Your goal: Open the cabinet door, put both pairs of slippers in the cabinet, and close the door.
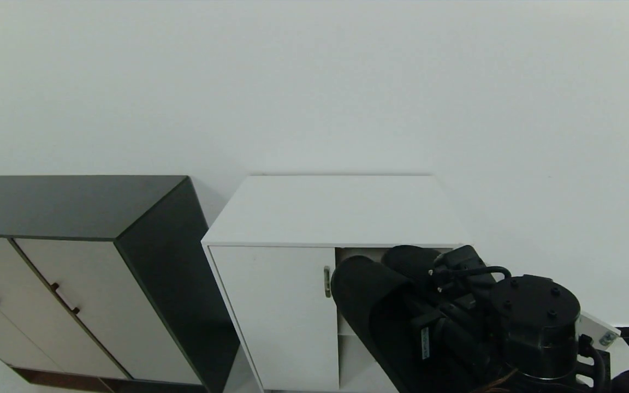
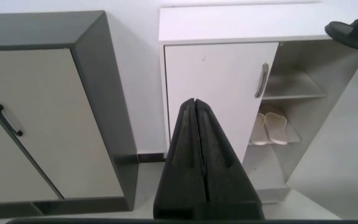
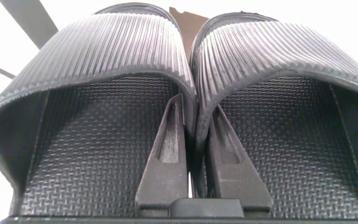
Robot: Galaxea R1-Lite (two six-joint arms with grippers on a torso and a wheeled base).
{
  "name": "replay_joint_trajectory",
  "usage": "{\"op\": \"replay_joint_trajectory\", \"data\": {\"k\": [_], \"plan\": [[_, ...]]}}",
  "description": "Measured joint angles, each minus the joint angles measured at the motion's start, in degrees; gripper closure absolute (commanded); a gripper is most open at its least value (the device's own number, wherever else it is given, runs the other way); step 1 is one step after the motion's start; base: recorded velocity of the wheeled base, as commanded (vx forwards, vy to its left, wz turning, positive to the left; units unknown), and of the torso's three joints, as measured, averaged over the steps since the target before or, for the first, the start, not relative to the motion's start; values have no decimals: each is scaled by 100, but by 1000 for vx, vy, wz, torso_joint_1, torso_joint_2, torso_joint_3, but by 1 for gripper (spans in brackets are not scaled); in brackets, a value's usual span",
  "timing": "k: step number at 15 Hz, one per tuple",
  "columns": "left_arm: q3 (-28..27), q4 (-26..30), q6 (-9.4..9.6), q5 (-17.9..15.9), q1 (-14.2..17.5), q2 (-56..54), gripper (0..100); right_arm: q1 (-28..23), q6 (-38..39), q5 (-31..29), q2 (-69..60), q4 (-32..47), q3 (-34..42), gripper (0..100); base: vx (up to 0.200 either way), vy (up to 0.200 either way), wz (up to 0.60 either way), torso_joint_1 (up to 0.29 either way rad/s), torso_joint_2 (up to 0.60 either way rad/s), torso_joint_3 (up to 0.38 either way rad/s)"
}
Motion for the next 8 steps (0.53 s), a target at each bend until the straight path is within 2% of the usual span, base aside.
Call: {"op": "replay_joint_trajectory", "data": {"k": [3, 8], "plan": [[0, 0, -2, 0, -2, 0, 100, 23, 5, 2, 27, -5, 39, 100, 0, 0, 0, -178, 393, 219], [0, 2, -5, 2, 0, 0, 100, 80, 13, 16, 38, -2, 90, 100, 0, 0, 0, -227, 531, 304]]}}
